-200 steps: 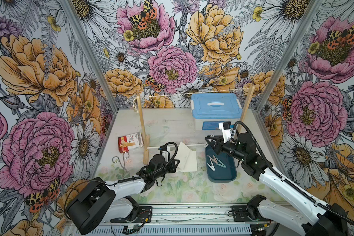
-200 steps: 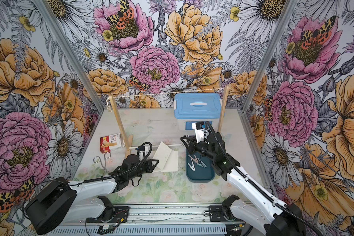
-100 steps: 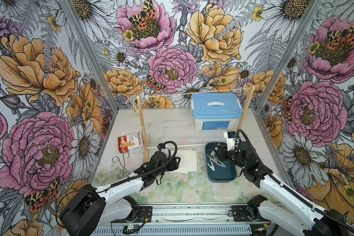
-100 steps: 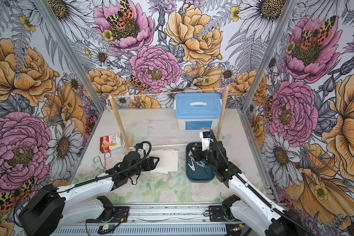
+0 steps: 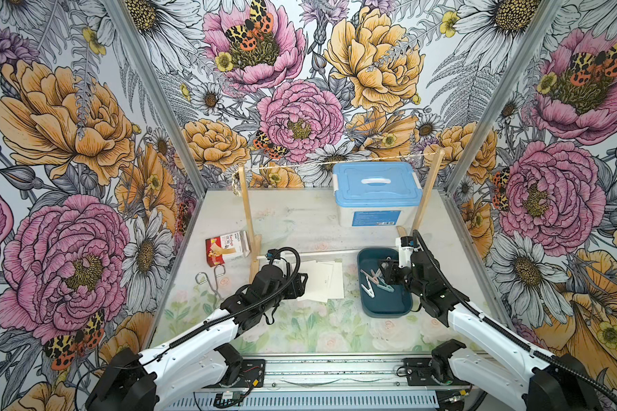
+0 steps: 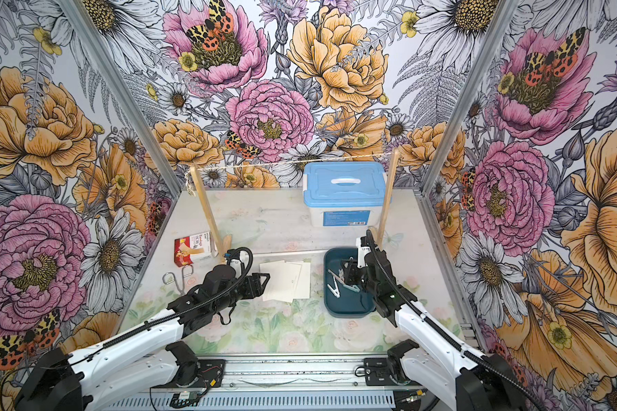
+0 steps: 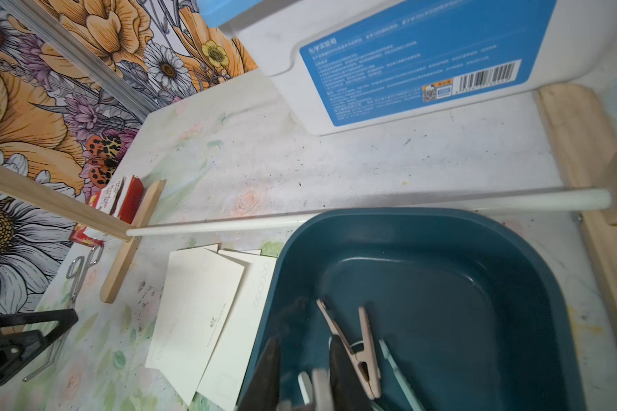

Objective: Remove the postcards from the strings
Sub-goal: Place the clamp in the storage box.

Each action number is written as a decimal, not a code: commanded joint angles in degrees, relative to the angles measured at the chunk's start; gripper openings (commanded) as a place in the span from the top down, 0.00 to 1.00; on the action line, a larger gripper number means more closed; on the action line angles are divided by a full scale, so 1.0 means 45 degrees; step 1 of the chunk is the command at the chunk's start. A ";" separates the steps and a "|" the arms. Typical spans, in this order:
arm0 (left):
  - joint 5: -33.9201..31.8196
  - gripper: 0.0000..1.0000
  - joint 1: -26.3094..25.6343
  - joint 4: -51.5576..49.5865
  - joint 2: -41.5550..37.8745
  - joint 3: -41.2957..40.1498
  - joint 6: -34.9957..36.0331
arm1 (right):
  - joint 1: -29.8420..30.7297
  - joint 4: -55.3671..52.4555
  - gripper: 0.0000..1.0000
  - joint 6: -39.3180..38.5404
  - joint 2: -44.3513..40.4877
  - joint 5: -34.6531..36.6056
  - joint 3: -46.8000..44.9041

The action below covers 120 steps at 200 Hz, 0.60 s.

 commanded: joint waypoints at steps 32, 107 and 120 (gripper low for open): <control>-0.0434 0.25 -0.0215 -0.0240 -0.0164 0.0439 0.0345 | -0.0049 0.0953 0.51 0.0256 0.1045 -0.0026 -0.0206; -0.1351 0.06 0.0043 -0.1301 -0.0384 0.0855 0.0792 | -0.0333 -0.0883 0.01 -0.0279 -0.0683 0.0810 0.0285; -0.1600 0.01 0.0314 -0.1699 -0.0629 0.0960 0.0963 | -0.0514 -0.1199 0.01 -0.0459 -0.0915 0.0996 0.0430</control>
